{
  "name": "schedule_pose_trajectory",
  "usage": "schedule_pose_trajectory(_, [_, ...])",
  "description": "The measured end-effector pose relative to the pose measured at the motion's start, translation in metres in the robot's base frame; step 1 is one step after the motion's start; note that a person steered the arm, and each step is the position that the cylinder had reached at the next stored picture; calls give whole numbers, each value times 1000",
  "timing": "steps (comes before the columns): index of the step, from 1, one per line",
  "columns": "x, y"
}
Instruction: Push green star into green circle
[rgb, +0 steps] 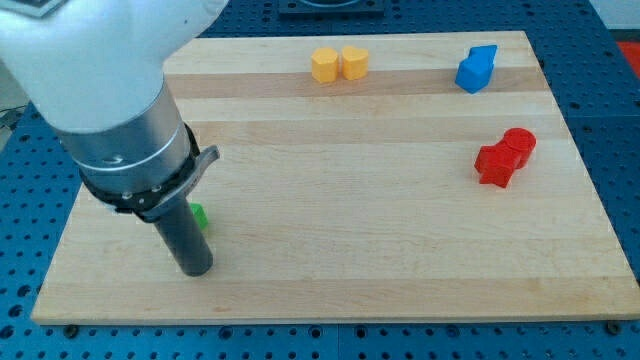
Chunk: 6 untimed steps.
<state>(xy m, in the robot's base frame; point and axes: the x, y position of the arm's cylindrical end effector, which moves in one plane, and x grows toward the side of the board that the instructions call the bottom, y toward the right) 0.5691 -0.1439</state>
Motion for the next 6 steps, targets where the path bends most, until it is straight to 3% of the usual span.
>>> schedule_pose_trajectory(6, [-78,-32])
